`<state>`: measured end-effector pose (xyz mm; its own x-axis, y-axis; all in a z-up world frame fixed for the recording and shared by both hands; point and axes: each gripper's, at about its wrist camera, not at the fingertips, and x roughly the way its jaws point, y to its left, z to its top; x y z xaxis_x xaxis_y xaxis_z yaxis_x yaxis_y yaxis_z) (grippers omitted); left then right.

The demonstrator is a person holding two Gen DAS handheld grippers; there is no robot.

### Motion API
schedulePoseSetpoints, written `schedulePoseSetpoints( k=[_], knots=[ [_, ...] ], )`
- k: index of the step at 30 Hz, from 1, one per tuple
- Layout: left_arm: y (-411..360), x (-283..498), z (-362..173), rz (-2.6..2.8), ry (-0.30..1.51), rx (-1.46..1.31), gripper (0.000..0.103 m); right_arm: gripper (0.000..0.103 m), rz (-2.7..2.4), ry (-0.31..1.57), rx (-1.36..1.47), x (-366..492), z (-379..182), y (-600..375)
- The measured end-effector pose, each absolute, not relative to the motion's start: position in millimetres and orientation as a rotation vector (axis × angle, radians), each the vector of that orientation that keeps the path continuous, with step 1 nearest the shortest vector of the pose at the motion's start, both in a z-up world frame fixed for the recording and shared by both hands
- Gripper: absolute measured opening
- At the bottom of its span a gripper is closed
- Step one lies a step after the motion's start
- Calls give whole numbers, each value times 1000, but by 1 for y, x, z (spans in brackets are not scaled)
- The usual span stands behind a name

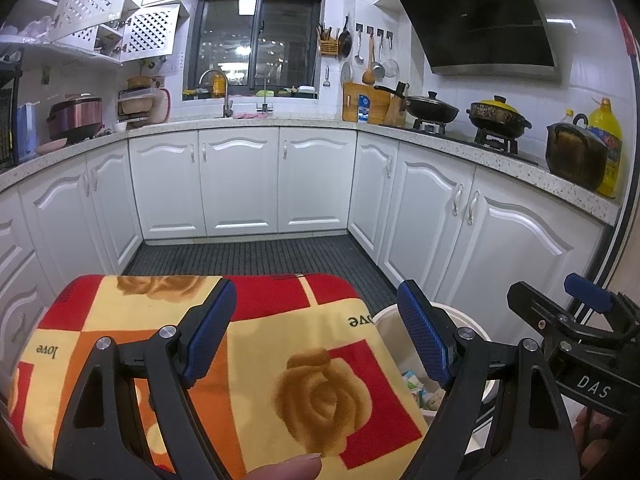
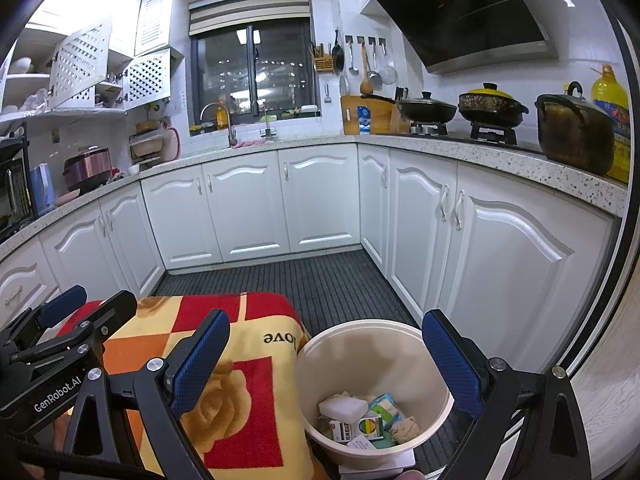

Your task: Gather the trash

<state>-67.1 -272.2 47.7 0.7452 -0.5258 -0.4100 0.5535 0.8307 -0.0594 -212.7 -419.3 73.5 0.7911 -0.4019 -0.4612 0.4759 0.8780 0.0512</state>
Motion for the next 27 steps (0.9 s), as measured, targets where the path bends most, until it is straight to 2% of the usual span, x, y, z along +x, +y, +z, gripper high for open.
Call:
schedulePoseSetpoints(
  k=[27],
  knots=[
    [-273,-66,44,-581,434,72,82,96,-467,479,159,-208,68,-420]
  ],
)
